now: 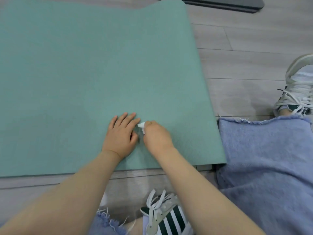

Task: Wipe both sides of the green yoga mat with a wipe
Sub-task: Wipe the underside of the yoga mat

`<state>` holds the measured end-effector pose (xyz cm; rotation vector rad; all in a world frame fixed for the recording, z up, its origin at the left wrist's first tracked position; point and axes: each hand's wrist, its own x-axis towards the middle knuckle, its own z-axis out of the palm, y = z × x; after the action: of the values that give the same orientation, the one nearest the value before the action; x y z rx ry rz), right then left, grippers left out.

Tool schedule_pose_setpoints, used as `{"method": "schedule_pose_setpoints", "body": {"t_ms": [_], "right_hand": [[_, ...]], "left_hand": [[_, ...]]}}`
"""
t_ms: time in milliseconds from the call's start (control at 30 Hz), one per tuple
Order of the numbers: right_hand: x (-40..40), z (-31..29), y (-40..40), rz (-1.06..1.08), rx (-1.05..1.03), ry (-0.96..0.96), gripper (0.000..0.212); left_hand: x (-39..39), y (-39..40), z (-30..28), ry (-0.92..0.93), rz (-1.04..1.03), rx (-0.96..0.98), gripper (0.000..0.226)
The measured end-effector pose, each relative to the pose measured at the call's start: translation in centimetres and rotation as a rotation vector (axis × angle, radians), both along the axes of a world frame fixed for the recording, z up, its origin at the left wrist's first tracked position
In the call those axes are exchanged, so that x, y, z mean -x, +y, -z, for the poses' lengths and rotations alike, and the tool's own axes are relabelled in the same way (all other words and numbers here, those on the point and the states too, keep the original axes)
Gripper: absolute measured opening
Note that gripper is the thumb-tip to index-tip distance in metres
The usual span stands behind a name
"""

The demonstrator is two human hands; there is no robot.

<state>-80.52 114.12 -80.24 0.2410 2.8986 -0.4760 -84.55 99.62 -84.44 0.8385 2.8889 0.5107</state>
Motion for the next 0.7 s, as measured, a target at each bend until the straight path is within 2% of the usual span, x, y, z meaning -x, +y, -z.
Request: {"method": "schedule_pose_setpoints", "body": {"t_ms": [100,233,300,433,500,600,700], "right_hand": [[-0.9,-1.1,5.8,0.216,-0.075,-0.006,0.021],[-4.7,-4.0,16.3,0.634,-0.197,-0.05,0.034],[-4.7,-3.9,15.5,0.568,-0.213,0.003,0.028],[-3.8,-1.2,5.0,0.087,0.001,-0.069,0.029],[-4.1,-0.9,2.1,-0.036,0.048,-0.115,0.029],[-5.1,-2.6,6.7,0.103,0.029,-0.076,0.013],[-7.1,-4.5,15.1,0.406,-0.179,-0.091,0.023]], "left_hand": [[0.0,0.1,-0.1,0.0,-0.001,0.006,0.055],[-0.1,0.2,-0.3,-0.004,0.001,0.018,0.056],[-0.1,0.2,-0.3,-0.024,0.003,0.038,0.056],[-0.3,0.2,-0.9,-0.089,0.019,0.08,0.061],[-0.6,-0.3,-1.6,-0.107,0.019,0.101,0.065],[-1.6,-2.0,-2.1,-0.112,0.023,0.135,0.071],[-2.9,-2.3,-2.4,-0.155,0.026,0.161,0.077]]}}
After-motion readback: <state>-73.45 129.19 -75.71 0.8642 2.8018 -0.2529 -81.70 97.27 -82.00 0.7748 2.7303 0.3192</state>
